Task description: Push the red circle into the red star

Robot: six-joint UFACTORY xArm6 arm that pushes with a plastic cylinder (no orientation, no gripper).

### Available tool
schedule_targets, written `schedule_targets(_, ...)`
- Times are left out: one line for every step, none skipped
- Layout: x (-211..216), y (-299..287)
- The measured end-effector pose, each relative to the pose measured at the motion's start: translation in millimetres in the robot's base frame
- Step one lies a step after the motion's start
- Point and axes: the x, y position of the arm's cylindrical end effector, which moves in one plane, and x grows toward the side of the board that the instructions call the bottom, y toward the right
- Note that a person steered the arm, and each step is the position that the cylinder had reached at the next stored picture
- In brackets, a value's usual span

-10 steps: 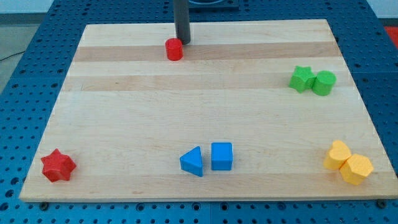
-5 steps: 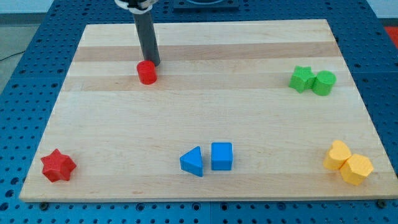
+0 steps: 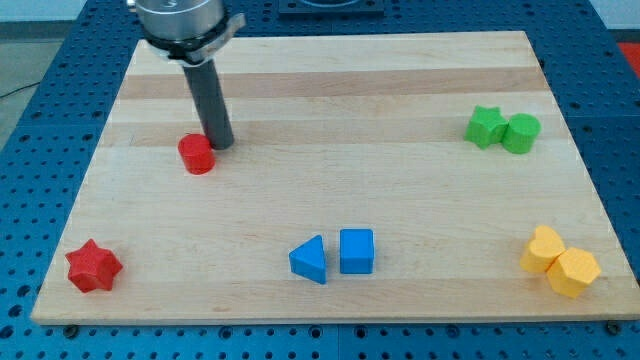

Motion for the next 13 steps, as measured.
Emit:
schedule_targets(22, -4)
schedule_targets(49, -8)
schedule_targets(53, -13)
schedule_targets(17, -20)
schedule_targets(31, -32)
schedule_targets(67, -32)
schedule_targets(96, -33)
schedule_targets(118, -39)
schedule_targets(127, -45)
schedule_targets(90, -53)
schedule_targets(82, -81)
schedule_targets(104, -82)
schedule_targets(112, -84)
